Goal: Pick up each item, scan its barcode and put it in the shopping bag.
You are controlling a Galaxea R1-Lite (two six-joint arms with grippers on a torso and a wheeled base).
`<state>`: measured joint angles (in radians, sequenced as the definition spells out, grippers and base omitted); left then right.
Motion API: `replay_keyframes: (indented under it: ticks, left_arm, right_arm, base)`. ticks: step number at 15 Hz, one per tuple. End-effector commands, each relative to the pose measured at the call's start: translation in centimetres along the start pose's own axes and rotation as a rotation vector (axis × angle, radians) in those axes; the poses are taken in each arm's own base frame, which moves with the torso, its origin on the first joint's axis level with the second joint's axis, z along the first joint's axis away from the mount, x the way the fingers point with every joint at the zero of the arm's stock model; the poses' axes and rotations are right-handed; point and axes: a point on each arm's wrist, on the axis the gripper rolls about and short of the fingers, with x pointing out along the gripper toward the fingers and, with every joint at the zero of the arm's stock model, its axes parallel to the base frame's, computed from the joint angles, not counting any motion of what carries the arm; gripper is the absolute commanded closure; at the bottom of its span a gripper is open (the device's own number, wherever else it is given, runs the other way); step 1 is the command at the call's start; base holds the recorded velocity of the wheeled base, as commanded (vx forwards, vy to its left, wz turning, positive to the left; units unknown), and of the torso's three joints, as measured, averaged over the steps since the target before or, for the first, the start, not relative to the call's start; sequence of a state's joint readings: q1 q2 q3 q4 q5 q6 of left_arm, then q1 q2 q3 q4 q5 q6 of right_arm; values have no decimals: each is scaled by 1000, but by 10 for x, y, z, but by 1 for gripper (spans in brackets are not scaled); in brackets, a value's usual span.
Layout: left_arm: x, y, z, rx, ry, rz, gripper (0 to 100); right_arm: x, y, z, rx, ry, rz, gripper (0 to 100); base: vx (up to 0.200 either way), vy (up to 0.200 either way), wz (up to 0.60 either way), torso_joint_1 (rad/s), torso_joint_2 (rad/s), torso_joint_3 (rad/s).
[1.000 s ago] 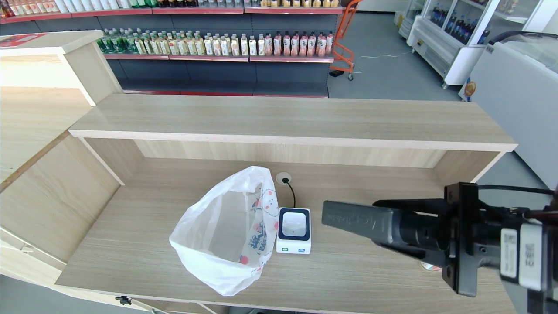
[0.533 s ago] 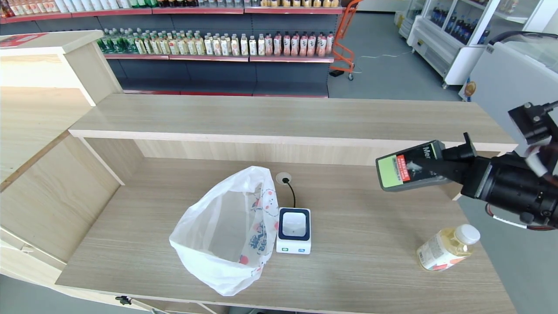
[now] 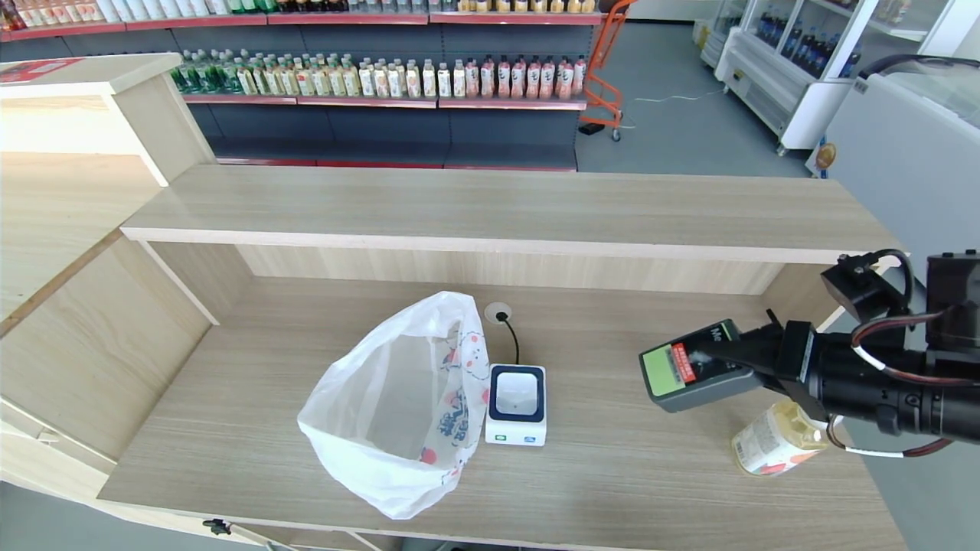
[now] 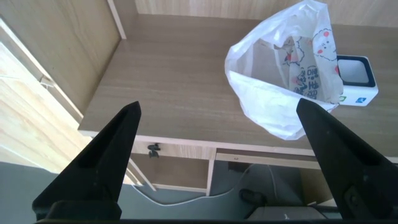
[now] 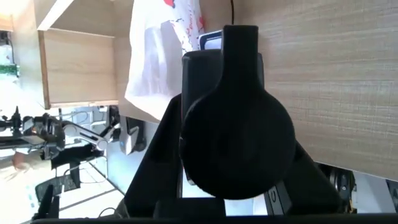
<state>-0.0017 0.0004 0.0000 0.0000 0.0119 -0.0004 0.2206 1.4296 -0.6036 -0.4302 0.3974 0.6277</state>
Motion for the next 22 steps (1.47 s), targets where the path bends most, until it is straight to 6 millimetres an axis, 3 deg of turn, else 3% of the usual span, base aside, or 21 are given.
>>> replay_keyframes:
  ticks: [1,6,13,18,22]
  left_arm:
    - [0,0,0,0,0,1,0]
    - [0,0,0,0,0,1,0]
    - [0,0,0,-1,0,1,0]
    - [0,0,0,2,0,1,0]
    - [0,0,0,0,0,1,0]
  right_arm:
    - [-4,5,-2,-11,-1,17,100]
    - [-5,1,-9,-2,14,4,100]
    - [1,-4,-9,-1,31,-14,100]
    - [30,-27,-15,-114,101,-117,100]
    - [63,-50,-22,-204,151,-186,100]
  base:
    - [0,0,0,0,0,0]
    - [0,0,0,0,0,0]
    - [0,200,0,4,4,4]
    - [0,200,0,-1,2,4]
    - [0,0,0,0,0,0]
